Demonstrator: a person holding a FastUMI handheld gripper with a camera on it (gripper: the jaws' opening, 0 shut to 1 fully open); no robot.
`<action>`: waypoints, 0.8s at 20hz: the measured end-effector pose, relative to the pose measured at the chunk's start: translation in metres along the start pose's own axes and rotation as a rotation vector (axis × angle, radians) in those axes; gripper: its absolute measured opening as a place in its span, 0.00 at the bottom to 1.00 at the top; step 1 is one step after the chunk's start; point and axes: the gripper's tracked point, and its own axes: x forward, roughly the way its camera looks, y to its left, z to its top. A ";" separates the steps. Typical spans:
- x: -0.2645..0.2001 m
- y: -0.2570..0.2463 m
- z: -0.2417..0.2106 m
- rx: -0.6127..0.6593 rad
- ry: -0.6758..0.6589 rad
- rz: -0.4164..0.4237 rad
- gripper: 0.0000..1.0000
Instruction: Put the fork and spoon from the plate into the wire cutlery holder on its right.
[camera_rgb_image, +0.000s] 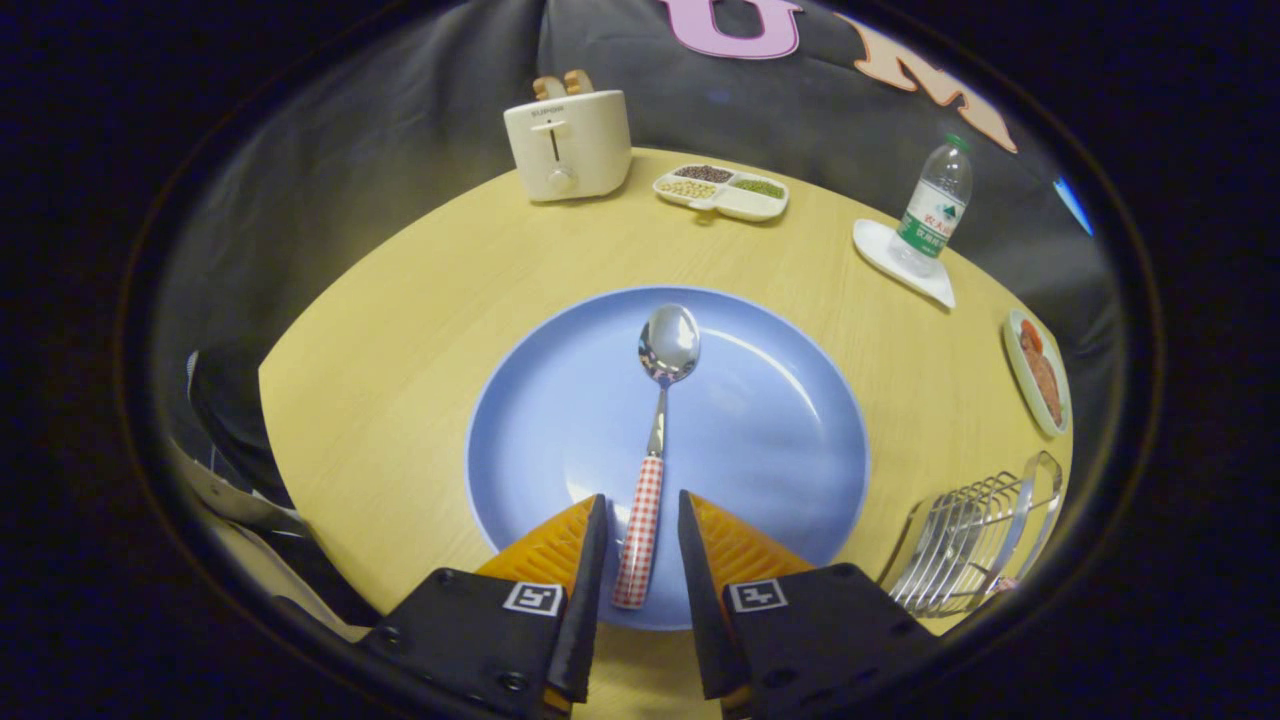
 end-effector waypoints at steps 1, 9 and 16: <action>0.000 0.000 -0.001 -0.002 0.009 0.000 0.35; 0.002 -0.005 0.002 0.006 0.026 -0.028 0.13; -0.012 0.001 0.008 -0.021 0.091 0.004 0.08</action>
